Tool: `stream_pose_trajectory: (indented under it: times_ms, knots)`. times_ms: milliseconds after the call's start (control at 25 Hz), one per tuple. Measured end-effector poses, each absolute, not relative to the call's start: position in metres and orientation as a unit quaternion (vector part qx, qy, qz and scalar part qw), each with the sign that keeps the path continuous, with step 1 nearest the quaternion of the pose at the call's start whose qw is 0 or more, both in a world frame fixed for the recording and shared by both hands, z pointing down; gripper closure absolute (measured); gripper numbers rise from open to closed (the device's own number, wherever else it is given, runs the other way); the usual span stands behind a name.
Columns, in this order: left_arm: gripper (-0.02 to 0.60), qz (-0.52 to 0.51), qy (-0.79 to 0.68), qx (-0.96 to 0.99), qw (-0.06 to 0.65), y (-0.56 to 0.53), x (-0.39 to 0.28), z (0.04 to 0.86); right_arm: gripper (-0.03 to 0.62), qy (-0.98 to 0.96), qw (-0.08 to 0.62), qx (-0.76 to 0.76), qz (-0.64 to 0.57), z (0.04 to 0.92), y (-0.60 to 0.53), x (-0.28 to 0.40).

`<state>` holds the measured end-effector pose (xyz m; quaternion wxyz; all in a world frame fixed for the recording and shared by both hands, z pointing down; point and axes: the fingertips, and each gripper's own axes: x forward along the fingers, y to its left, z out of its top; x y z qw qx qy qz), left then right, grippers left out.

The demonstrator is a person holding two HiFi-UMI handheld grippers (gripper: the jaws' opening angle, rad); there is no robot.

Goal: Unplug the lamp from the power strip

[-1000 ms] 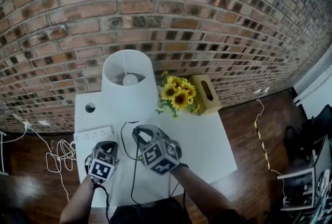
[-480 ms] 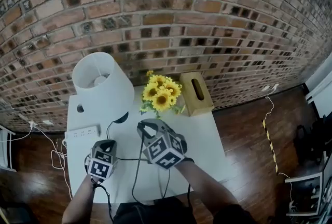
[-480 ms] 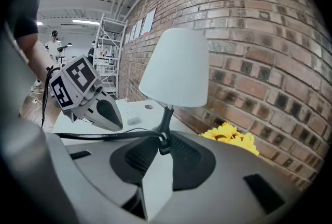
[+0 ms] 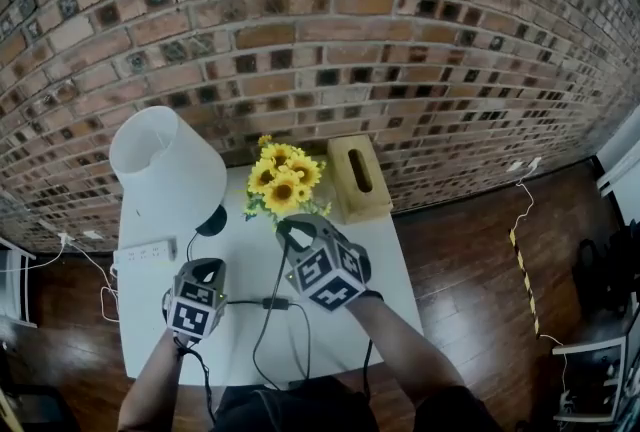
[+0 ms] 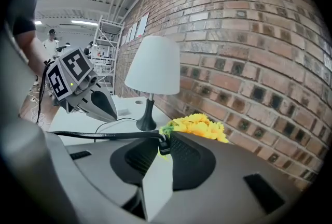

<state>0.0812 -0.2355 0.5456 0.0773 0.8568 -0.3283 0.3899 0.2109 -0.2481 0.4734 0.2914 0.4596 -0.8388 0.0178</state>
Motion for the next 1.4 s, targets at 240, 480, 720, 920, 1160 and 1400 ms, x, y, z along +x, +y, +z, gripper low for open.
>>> stream_pose_trajectory:
  times_ms: [240,480,720,920,1160,1400]
  knots:
    - [0.566,0.385,-0.330,0.859,0.068,-0.234,0.109,0.536,0.522,-0.826,0.292,0.482,0.007,0.463,-0.254,0.259]
    - [0.566,0.379,-0.339,0.859,0.058,-0.235,0.124,0.524,0.522,-0.814,0.298,0.499,0.003,0.459,-0.265,0.304]
    - [0.566,0.369,-0.356,0.857,0.060,-0.239,0.127,0.518,0.522,-0.813,0.307,0.495,0.019,0.482,-0.273,0.322]
    - [0.566,0.344,-0.350,0.869,0.071,-0.233,0.138,0.518,0.522,-0.811,0.327,0.482,0.043,0.517,-0.274,0.326]
    - [0.566,0.317,-0.317,0.884,0.133,-0.236,0.152,0.532,0.521,-0.802,0.359,0.472,0.077,0.548,-0.275,0.330]
    - [0.566,0.311,-0.287,0.894,0.150,-0.240,0.165,0.549,0.520,-0.789,0.378,0.471,0.112,0.569,-0.272,0.330]
